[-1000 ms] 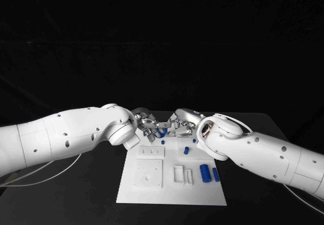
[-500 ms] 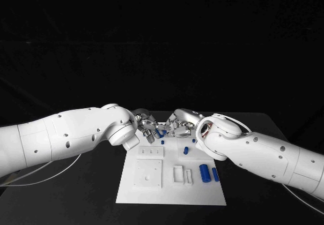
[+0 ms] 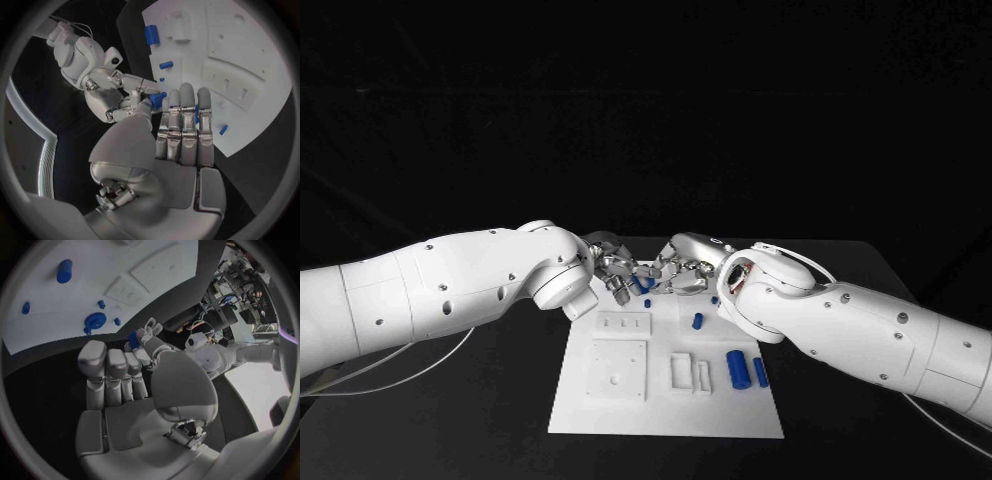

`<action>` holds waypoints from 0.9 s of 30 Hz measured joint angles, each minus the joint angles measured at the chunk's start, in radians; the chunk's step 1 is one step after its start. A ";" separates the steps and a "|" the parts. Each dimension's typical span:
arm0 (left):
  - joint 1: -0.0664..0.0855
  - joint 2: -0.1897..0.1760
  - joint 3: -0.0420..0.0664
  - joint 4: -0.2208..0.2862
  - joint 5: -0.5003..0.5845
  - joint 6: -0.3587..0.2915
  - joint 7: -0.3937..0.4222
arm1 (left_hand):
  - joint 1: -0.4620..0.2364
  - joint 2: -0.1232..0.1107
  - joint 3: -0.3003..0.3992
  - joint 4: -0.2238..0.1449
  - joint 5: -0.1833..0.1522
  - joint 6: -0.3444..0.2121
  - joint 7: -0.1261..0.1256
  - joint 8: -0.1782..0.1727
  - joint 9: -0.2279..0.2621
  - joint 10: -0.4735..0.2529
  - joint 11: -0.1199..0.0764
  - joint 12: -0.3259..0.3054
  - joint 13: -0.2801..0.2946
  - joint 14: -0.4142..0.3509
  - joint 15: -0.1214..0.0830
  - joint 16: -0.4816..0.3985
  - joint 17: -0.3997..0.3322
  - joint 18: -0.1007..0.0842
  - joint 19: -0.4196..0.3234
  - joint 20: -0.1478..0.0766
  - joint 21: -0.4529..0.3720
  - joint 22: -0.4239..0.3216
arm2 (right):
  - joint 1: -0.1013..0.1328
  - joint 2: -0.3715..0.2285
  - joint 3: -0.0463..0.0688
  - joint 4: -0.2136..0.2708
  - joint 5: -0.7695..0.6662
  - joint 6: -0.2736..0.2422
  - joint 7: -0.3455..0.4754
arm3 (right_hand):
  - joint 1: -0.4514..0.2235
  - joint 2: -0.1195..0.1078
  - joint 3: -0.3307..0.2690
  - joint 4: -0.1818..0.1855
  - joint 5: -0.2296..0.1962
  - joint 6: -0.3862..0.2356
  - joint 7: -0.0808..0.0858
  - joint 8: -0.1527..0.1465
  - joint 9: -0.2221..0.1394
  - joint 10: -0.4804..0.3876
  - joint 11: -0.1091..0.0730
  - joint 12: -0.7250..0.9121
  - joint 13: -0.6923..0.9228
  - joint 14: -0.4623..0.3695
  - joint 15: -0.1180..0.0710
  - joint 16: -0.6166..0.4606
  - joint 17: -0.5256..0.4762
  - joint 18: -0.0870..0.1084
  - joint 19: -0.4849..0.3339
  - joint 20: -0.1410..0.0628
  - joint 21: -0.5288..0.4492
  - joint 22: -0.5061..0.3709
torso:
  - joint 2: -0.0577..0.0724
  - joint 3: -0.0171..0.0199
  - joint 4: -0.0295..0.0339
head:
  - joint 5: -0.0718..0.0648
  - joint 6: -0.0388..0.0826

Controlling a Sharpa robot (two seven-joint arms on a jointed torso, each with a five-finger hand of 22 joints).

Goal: Assemble the parts on the task board

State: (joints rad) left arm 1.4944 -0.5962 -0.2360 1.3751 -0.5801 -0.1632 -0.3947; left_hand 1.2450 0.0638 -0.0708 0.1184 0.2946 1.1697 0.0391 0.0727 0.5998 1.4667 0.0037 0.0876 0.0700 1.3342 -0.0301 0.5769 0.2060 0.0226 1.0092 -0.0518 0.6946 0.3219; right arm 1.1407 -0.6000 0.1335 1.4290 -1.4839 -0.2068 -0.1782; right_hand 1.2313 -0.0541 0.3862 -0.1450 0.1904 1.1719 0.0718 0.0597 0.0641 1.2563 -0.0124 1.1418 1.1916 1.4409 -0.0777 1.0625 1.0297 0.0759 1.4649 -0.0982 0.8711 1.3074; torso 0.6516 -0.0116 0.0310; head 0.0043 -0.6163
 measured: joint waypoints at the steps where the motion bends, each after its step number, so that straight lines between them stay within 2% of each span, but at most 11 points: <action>1: 0.000 0.001 0.000 0.000 0.000 0.000 0.000 | 0.009 -0.001 0.004 -0.007 0.029 -0.002 -0.002 0.000 0.000 0.000 0.000 0.000 -0.001 0.000 0.000 0.000 0.000 0.000 0.000 0.000 0.000 0.001 | 0.000 0.000 0.000 0.000 0.000 0.000 -0.001 | 0.000 0.000 0.000 0.000 0.004 0.001 -0.001 0.000 0.000 0.000 0.000 0.000 0.000 0.000 0.000 -0.003 0.000 0.000 0.000 0.000 0.000 0.000 | 0.000 0.0000 0.0000 | 0.000 0.001; 5: 0.001 0.006 0.001 -0.003 0.001 0.006 0.000 | 0.049 -0.017 0.031 -0.048 0.152 -0.012 0.000 0.000 -0.003 0.000 0.000 -0.010 -0.003 -0.004 -0.004 0.000 0.000 0.000 -0.004 -0.004 0.000 0.005 | -0.001 0.000 -0.001 0.000 -0.003 0.002 -0.004 | 0.000 0.000 -0.001 -0.001 0.004 0.001 -0.001 -0.003 0.000 0.000 0.000 0.000 0.000 0.000 0.000 -0.003 0.000 0.000 0.000 0.000 0.000 0.000 | 0.000 -0.0002 0.0000 | 0.000 0.002; 6: 0.001 0.007 0.001 -0.003 0.001 0.008 0.000 | 0.057 -0.020 0.042 -0.059 0.178 -0.015 0.000 -0.004 -0.004 0.000 0.000 -0.012 -0.004 -0.004 -0.004 0.000 0.000 0.000 -0.004 -0.004 0.000 0.007 | -0.001 0.000 -0.001 0.000 -0.003 0.002 -0.005 | 0.000 0.000 -0.001 -0.001 0.004 0.001 -0.001 -0.003 0.000 0.000 0.000 0.000 0.000 0.000 0.000 -0.003 0.000 0.000 0.000 0.000 0.000 0.000 | 0.000 -0.0004 -0.0001 | 0.000 0.002; 7: 0.001 0.008 0.001 -0.004 0.002 0.010 0.000 | 0.058 -0.021 0.050 -0.066 0.190 -0.016 0.001 -0.005 -0.005 0.000 0.000 -0.012 -0.004 -0.004 -0.004 0.000 0.000 0.000 -0.006 -0.002 0.002 0.009 | -0.001 0.000 -0.001 0.000 -0.004 0.003 -0.006 | 0.000 0.000 -0.001 -0.001 0.004 0.001 -0.001 -0.003 0.000 0.000 0.000 0.000 0.000 0.000 0.000 -0.003 0.000 0.000 0.000 0.000 0.000 0.000 | 0.000 -0.0006 -0.0002 | 0.000 0.002; 9: 0.001 0.009 0.001 -0.006 0.003 0.014 0.000 | 0.059 -0.022 0.067 -0.081 0.196 -0.016 -0.002 -0.008 -0.005 0.000 0.000 -0.012 -0.004 -0.004 -0.004 0.000 0.000 0.000 -0.014 -0.004 0.011 0.015 | -0.002 0.000 -0.002 0.000 -0.004 0.005 -0.008 | 0.000 0.000 -0.001 -0.001 0.004 0.001 -0.001 -0.004 -0.001 0.000 0.000 0.000 0.000 0.000 0.000 -0.002 0.000 0.000 0.000 0.000 0.000 0.000 | 0.001 -0.0006 -0.0006 | 0.000 0.002; 11: 0.001 0.009 0.001 -0.008 0.003 0.017 -0.001 | 0.059 -0.023 0.070 -0.080 0.184 -0.016 -0.003 -0.008 -0.004 0.000 0.000 -0.012 -0.004 -0.004 -0.004 0.000 0.000 0.000 -0.014 -0.004 0.012 0.016 | -0.002 0.001 -0.002 0.000 -0.005 0.006 -0.009 | 0.000 0.000 -0.001 -0.001 0.004 0.001 -0.001 -0.004 -0.001 0.000 0.000 0.000 0.000 0.000 0.000 -0.003 0.000 0.000 0.000 0.000 0.000 0.000 | 0.001 -0.0006 -0.0006 | 0.000 0.000; 13: 0.001 0.009 0.001 -0.009 0.004 0.021 -0.003 | 0.048 -0.034 0.070 -0.078 0.176 -0.013 -0.006 -0.008 -0.003 0.000 0.000 -0.012 -0.004 -0.004 -0.004 0.000 0.000 0.000 -0.017 -0.002 0.012 0.016 | -0.002 0.001 -0.002 0.001 -0.005 0.007 -0.010 | 0.000 0.000 -0.001 -0.001 0.004 0.001 -0.002 0.000 -0.001 0.000 0.000 0.000 0.000 0.000 0.000 -0.003 0.000 0.000 0.000 0.000 0.000 0.000 | 0.001 -0.0006 -0.0006 | -0.001 -0.001; 18: 0.001 0.009 0.000 -0.011 0.004 0.027 -0.010 | 0.029 -0.052 0.056 -0.046 0.169 -0.008 -0.015 -0.008 -0.017 0.000 0.000 -0.012 -0.004 -0.004 -0.004 0.000 0.001 0.000 -0.018 0.000 0.012 0.016 | -0.002 0.001 -0.002 0.002 -0.005 0.009 -0.010 | 0.000 0.000 0.001 0.000 0.011 0.005 0.001 0.001 -0.001 0.000 0.000 0.000 0.000 0.000 0.000 -0.002 0.000 0.000 0.000 0.000 0.000 0.000 | 0.001 -0.0003 -0.0006 | -0.001 -0.003; 21: 0.001 0.009 0.000 -0.011 0.004 0.031 -0.014 | 0.026 -0.056 0.049 -0.028 0.169 -0.007 -0.007 -0.007 -0.028 0.000 0.000 -0.012 -0.003 -0.004 -0.004 0.000 0.002 0.000 -0.018 0.000 0.012 0.016 | -0.002 0.001 -0.002 0.002 -0.006 0.010 -0.011 | 0.000 0.000 0.002 0.002 0.011 0.006 0.001 0.001 -0.001 0.000 0.000 0.000 0.000 0.000 0.000 -0.002 0.000 0.000 0.000 0.000 0.000 0.000 | 0.001 0.0000 -0.0006 | -0.001 -0.004; 27: 0.001 0.009 0.001 -0.011 0.004 0.041 -0.020 | 0.031 -0.055 0.052 -0.024 0.184 -0.007 -0.007 -0.006 -0.035 0.000 0.000 -0.012 -0.003 -0.004 -0.004 0.000 0.003 0.000 -0.018 0.000 0.012 0.017 | -0.002 0.002 -0.002 0.002 -0.006 0.012 -0.011 | 0.000 0.000 0.002 0.002 0.011 0.006 0.001 0.001 0.000 -0.002 -0.002 0.000 0.000 0.000 0.000 -0.002 0.000 0.000 0.000 0.000 0.000 0.000 | 0.000 0.0007 -0.0005 | -0.001 -0.004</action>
State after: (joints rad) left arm 1.4958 -0.5873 -0.2353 1.3638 -0.5766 -0.1222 -0.4148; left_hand 1.2760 0.0083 -0.0192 0.0946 0.4790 1.1629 0.0321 0.0667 0.5644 1.4666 0.0038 0.0755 0.0666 1.3305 -0.0336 0.5768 0.2089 0.0225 0.9914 -0.0520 0.7063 0.3384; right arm 1.1390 -0.5985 0.1317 1.4314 -1.4896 -0.1943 -0.1889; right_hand 1.2310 -0.0545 0.3880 -0.1433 0.2014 1.1782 0.0730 0.0606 0.0638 1.2539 -0.0148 1.1418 1.1916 1.4409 -0.0777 1.0600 1.0296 0.0758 1.4650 -0.0982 0.8711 1.3073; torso 0.6518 -0.0109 0.0305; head 0.0034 -0.6200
